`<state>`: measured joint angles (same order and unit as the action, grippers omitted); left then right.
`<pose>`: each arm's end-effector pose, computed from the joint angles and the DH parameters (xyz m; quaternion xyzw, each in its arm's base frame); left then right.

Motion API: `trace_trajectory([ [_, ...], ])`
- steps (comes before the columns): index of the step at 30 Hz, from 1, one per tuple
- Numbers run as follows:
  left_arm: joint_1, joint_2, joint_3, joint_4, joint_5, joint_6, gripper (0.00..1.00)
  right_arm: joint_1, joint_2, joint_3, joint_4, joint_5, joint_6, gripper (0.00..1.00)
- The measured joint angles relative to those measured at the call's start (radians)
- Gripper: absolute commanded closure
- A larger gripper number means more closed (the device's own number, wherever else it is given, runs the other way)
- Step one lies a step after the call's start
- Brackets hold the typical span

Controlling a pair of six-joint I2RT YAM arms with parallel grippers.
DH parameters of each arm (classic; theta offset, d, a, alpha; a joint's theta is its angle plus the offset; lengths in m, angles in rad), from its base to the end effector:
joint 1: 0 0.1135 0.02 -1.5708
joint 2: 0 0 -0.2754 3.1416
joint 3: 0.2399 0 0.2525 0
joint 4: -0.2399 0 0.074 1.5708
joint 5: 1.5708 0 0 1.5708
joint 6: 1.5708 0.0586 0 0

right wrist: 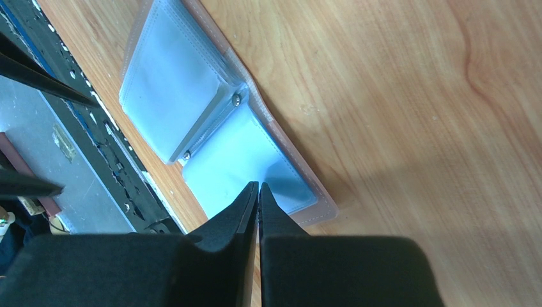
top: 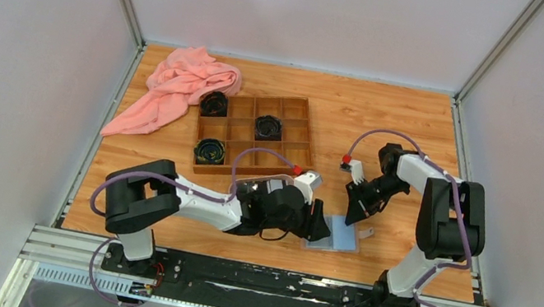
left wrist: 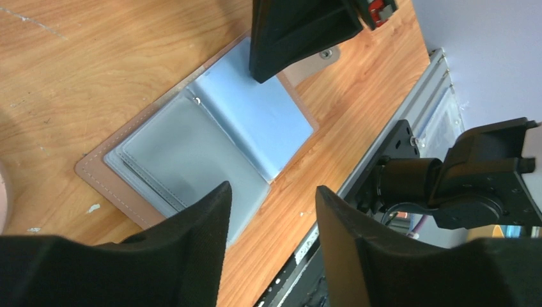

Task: Put the credit cards into the card holder
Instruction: Open the card holder at the center of the board.

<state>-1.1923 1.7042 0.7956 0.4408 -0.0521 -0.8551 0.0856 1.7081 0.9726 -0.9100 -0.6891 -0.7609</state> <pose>0.1407 -0.3455 0.1702 0.1294 0.8417 -0.4358 0.2914 0.2667 0.0603 0.1473 -0.3748 0.8628 0.3301 0.0787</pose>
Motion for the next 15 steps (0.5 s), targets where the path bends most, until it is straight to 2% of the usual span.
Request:
trace_trajectory([
  [10,0.000,0.027,0.023,-0.100,-0.031,0.044,0.52,0.000,-0.011,0.000,-0.028,-0.040,-0.031,0.94],
  [15,0.000,-0.066,-0.024,-0.135,-0.085,0.077,0.51,0.000,-0.024,0.000,-0.063,-0.085,-0.063,0.94],
])
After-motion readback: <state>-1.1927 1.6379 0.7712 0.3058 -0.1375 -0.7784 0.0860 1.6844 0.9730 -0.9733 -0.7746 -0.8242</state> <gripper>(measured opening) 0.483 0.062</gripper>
